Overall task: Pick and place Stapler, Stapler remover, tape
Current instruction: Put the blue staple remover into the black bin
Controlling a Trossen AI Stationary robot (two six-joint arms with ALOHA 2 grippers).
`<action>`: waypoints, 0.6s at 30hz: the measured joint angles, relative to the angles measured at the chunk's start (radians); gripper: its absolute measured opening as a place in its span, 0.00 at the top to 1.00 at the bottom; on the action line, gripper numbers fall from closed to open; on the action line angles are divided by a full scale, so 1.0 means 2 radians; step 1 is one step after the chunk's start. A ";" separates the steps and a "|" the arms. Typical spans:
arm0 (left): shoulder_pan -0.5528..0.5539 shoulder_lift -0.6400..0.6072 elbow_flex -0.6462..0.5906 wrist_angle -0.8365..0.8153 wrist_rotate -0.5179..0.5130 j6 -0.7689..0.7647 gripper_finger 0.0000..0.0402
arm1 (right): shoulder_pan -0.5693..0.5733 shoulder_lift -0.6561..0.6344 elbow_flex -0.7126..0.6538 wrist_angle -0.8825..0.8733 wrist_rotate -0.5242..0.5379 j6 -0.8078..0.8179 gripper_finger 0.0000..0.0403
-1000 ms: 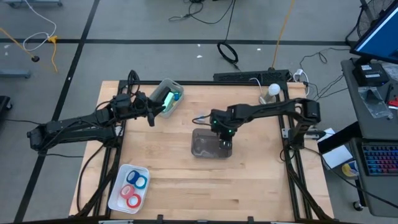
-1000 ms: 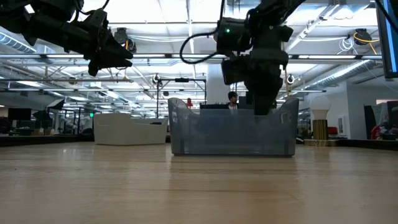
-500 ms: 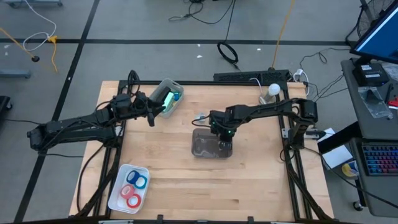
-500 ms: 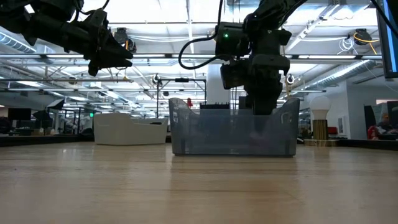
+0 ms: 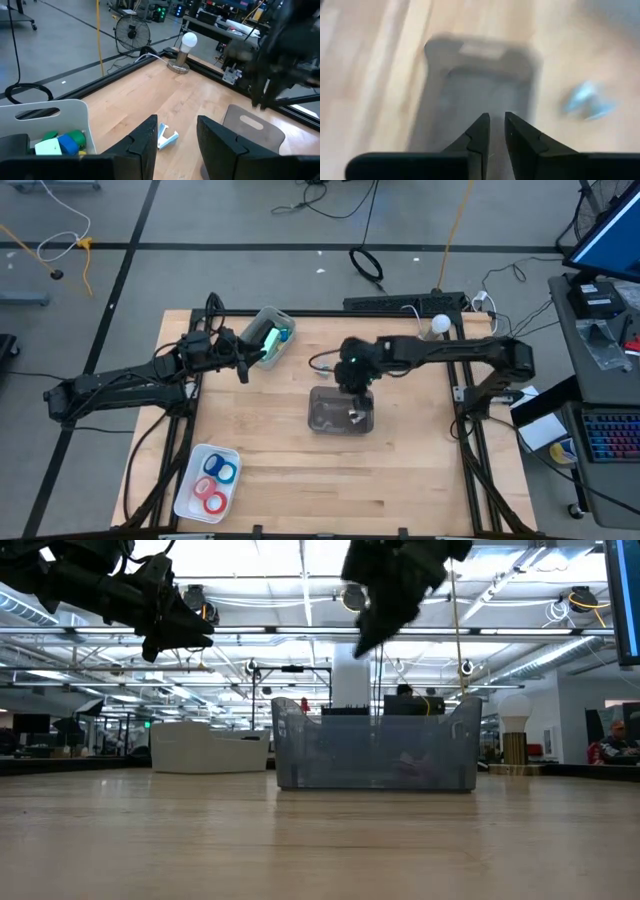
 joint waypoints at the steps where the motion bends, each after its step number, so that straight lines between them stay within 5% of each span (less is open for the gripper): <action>1: 0.000 0.000 0.000 0.001 0.000 0.000 0.66 | -0.002 -0.007 0.003 0.016 0.020 -0.015 0.87; 7: -0.003 0.000 0.000 -0.001 0.002 0.001 0.66 | -0.026 -0.004 0.007 0.120 0.111 -0.113 0.85; 12: -0.006 0.000 0.000 -0.001 0.003 0.001 0.66 | -0.061 0.043 0.007 0.132 0.101 -0.118 0.82; 18: -0.007 0.000 0.000 0.000 0.003 -0.007 0.66 | -0.106 0.105 0.052 0.075 0.021 -0.077 0.79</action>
